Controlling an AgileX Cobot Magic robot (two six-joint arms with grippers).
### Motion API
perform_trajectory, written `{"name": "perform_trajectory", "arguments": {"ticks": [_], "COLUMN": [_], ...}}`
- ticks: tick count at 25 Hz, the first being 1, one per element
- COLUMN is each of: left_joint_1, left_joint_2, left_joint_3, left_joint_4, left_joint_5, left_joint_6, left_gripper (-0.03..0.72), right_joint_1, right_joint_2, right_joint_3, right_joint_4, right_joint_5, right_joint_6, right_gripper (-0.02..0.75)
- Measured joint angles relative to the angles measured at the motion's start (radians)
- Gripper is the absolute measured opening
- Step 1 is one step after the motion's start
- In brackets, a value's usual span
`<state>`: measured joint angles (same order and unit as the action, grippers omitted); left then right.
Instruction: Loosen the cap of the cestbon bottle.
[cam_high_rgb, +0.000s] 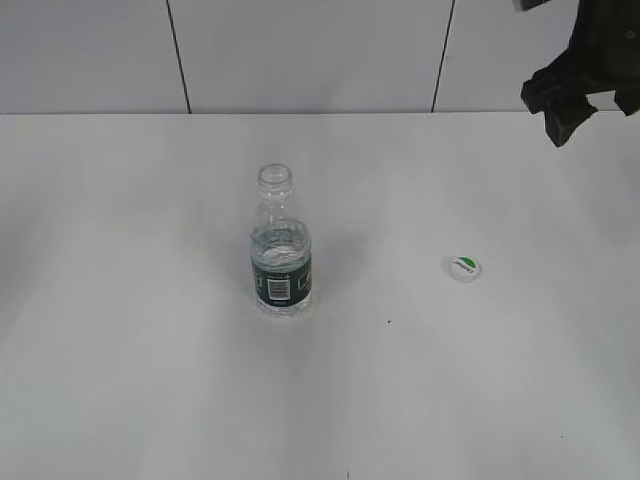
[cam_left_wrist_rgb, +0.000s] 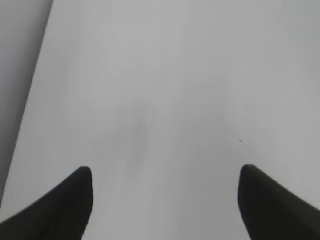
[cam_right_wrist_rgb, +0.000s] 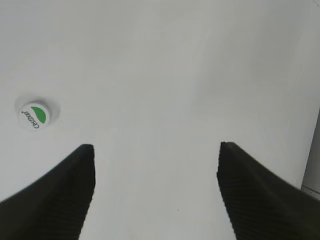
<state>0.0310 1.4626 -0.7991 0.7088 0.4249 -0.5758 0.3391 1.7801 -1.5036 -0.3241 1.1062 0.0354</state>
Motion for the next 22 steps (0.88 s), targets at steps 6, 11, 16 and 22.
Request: {"name": "perform_trajectory", "arguments": {"ticks": [6, 11, 16, 22], "left_joint_1": [0.0, 0.0, 0.0, 0.0], "left_joint_2": [-0.056, -0.083, -0.084, -0.088], "left_joint_3": [-0.062, -0.129, -0.129, -0.126], "left_joint_4": [-0.371, -0.532, -0.695, -0.709], "left_joint_5": [0.163, 0.317, 0.467, 0.553], "left_joint_6": [0.384, 0.497, 0.604, 0.616], "left_gripper": [0.536, 0.535, 0.535, 0.535], "right_joint_1": [-0.046, -0.114, -0.136, -0.138], "right_joint_2": [-0.018, -0.066, -0.126, -0.256], "right_joint_3": [0.0, 0.0, 0.026, 0.175], "right_joint_4": [0.091, 0.152, 0.203, 0.303], "right_joint_5": [0.038, 0.042, 0.054, 0.006], "right_joint_6": [-0.003, -0.035, -0.059, -0.098], "right_gripper": [0.581, 0.581, 0.581, 0.581]}}
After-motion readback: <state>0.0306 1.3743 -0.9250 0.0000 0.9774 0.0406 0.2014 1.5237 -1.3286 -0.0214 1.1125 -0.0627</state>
